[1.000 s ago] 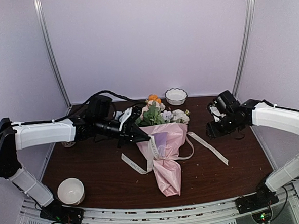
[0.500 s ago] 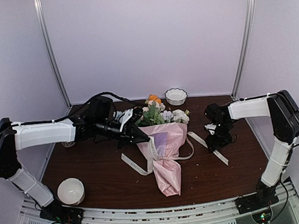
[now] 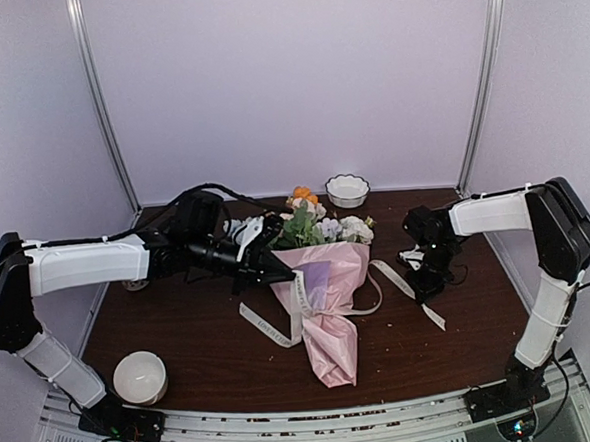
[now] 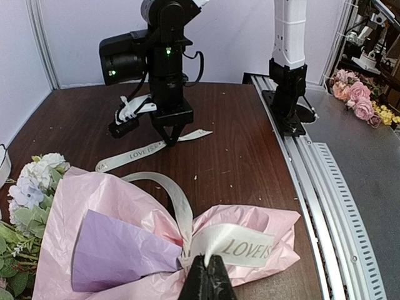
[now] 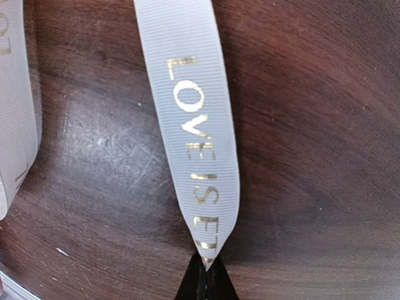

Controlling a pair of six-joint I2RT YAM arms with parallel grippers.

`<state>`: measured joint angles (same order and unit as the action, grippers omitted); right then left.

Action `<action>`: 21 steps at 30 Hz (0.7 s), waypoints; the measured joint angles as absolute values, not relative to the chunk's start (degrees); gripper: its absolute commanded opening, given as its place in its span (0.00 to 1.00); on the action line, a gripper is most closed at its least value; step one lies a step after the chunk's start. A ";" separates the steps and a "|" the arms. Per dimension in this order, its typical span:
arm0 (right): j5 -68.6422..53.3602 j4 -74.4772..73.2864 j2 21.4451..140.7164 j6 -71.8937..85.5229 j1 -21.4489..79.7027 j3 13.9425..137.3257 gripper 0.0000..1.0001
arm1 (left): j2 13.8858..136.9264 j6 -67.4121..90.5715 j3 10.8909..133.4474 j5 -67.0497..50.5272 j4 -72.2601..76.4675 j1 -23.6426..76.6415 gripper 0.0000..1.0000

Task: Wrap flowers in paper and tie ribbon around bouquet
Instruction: Cross the half-tied ribbon over the folded bouquet.

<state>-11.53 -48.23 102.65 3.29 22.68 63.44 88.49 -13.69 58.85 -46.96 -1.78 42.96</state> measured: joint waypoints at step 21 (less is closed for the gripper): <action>-12.78 -41.76 98.28 10.79 58.26 115.22 0.00 | 77.93 -12.51 46.70 -36.99 5.15 49.54 0.00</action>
